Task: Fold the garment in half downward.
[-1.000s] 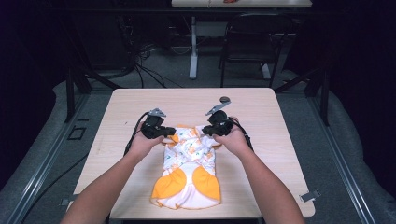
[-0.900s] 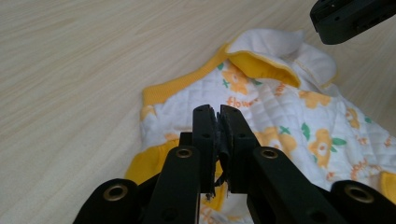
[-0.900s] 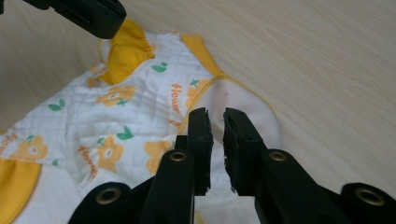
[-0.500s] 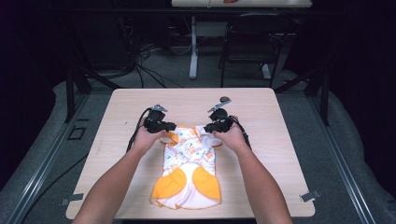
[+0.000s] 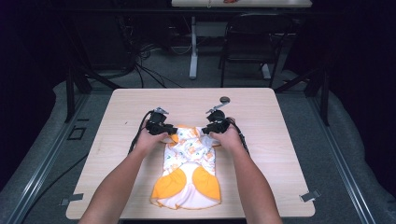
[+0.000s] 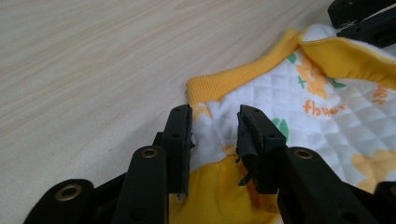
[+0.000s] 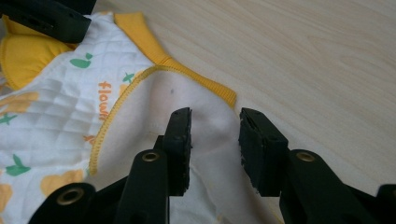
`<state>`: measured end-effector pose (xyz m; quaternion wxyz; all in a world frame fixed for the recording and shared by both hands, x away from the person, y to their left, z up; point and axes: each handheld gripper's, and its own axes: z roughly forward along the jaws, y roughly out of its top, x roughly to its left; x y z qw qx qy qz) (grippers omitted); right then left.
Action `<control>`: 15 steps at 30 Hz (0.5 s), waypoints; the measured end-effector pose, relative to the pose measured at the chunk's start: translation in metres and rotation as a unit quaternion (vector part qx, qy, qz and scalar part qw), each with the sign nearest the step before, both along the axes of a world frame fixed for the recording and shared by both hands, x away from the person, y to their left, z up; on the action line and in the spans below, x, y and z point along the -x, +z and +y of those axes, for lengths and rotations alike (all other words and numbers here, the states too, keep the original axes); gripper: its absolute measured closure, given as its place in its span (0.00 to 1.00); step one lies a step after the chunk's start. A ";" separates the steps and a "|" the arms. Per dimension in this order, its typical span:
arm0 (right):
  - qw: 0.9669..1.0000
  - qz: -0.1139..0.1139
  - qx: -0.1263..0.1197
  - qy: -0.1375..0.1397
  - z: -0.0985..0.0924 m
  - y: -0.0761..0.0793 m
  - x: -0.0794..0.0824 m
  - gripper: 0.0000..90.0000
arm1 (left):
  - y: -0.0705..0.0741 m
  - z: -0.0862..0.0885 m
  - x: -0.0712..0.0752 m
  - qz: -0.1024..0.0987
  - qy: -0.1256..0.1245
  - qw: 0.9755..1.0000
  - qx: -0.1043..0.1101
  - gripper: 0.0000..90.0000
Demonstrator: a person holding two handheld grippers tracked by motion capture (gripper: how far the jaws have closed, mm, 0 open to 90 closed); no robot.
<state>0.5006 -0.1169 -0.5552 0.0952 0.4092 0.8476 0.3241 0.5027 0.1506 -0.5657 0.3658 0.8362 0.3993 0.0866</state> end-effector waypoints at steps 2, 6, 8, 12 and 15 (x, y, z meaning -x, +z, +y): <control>1.000 0.002 0.005 -0.001 0.002 -0.002 -0.001 0.69 | -0.003 0.001 0.000 0.001 0.003 1.000 -0.002 0.69; 1.000 0.005 0.012 -0.001 0.005 -0.006 -0.001 0.68 | -0.008 0.003 -0.001 -0.001 0.014 1.000 -0.005 0.65; 1.000 0.012 0.012 -0.004 0.005 -0.008 -0.002 0.68 | -0.009 0.003 -0.001 0.000 0.013 1.000 -0.008 0.64; 1.000 0.012 0.016 -0.004 0.006 -0.009 -0.002 0.67 | -0.008 0.001 0.000 -0.004 0.012 1.000 -0.015 0.65; 1.000 0.010 0.014 -0.005 0.006 -0.010 -0.002 0.67 | -0.008 -0.001 0.001 -0.006 0.007 1.000 -0.021 0.68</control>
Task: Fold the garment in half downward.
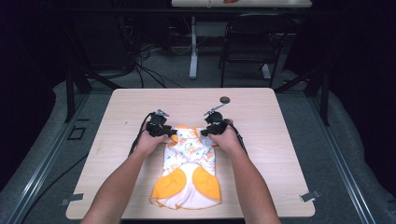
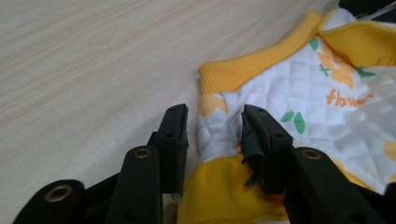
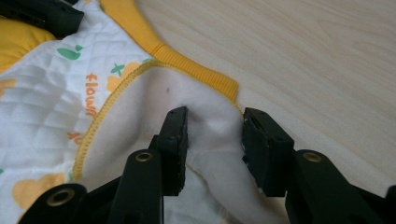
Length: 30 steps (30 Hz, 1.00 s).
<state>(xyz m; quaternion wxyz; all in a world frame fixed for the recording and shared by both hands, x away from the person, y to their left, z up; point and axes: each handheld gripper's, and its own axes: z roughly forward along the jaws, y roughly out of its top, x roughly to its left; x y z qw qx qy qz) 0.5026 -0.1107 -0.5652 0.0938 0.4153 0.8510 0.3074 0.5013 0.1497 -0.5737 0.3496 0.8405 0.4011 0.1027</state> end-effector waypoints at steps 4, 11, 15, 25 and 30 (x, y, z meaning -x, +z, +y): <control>1.000 0.002 0.000 0.003 -0.001 0.000 0.000 0.67 | 0.000 -0.001 0.001 0.000 -0.004 1.000 -0.002 0.75; 1.000 0.015 -0.013 0.001 -0.003 0.000 -0.001 0.72 | 0.001 -0.001 0.001 0.005 -0.008 1.000 -0.001 0.82; 1.000 0.016 -0.012 0.000 -0.003 0.000 0.000 0.77 | 0.000 -0.001 0.002 0.004 -0.004 1.000 0.001 0.86; 1.000 0.015 -0.006 0.016 -0.001 0.001 0.003 0.89 | 0.000 -0.002 0.003 0.009 0.002 1.000 0.007 0.92; 1.000 0.013 -0.001 0.017 0.001 0.004 0.004 0.92 | 0.001 -0.004 0.004 0.013 0.003 1.000 0.001 0.93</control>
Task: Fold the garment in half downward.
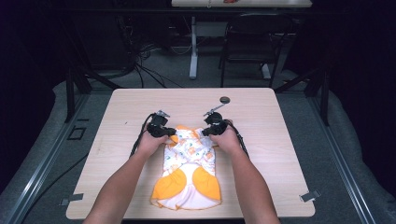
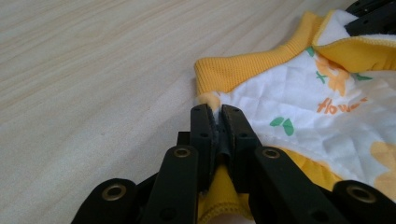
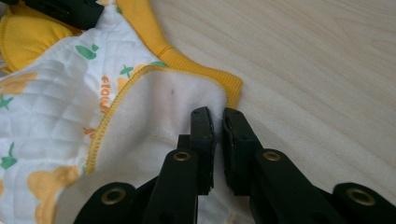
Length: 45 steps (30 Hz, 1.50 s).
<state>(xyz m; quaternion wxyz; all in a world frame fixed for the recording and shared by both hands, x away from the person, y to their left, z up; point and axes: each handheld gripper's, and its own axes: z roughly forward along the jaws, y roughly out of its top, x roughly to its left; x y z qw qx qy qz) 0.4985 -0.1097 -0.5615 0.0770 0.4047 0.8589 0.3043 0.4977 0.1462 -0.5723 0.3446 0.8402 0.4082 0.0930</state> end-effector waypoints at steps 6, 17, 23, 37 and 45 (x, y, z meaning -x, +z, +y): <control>1.000 -0.003 -0.001 0.004 -0.001 0.004 0.002 0.93 | 0.002 -0.001 0.000 0.001 0.001 1.000 -0.003 0.94; 1.000 -0.011 -0.011 0.008 -0.004 0.014 0.005 0.94 | 0.014 -0.002 0.002 -0.011 -0.004 1.000 -0.005 0.94; 0.999 -0.028 -0.017 0.009 -0.006 0.027 0.008 0.94 | 0.029 0.001 0.004 -0.025 -0.003 1.000 0.001 0.94; 0.996 -0.086 -0.017 0.033 0.002 0.079 0.014 0.94 | 0.069 0.016 0.010 -0.064 0.000 0.998 0.017 0.94; 0.993 -0.106 -0.024 0.035 0.002 0.094 0.016 0.94 | 0.087 0.021 0.013 -0.089 0.000 0.996 0.026 0.94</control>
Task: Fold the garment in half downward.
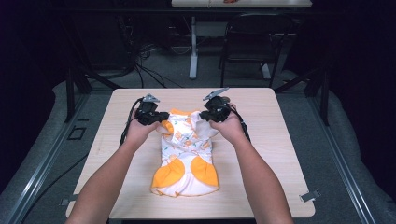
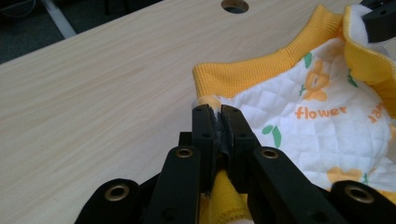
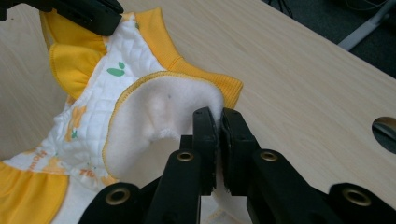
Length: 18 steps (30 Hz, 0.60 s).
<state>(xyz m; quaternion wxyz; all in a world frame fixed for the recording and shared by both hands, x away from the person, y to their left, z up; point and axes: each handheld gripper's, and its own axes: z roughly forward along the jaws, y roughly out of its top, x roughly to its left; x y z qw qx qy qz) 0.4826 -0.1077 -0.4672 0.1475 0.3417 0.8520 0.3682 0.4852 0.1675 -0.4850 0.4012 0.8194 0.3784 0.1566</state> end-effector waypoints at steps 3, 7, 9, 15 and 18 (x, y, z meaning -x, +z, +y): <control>1.000 -0.010 0.000 0.002 -0.001 0.008 0.001 0.94 | 0.009 0.000 0.001 -0.013 -0.003 1.000 0.004 0.94; 1.000 -0.022 -0.008 -0.001 -0.005 0.015 0.004 0.94 | 0.016 -0.002 0.002 -0.026 -0.009 1.000 0.012 0.94; 1.000 -0.029 -0.007 -0.002 -0.007 0.016 0.006 0.94 | 0.020 -0.003 0.004 -0.030 -0.014 0.999 0.009 0.94; 0.999 -0.046 0.000 0.006 -0.010 0.022 0.014 0.94 | 0.023 -0.005 0.009 -0.038 -0.024 0.999 0.010 0.94; 0.998 -0.054 0.008 0.015 -0.008 0.025 0.019 0.94 | 0.022 -0.003 0.012 -0.039 -0.031 0.999 0.009 0.94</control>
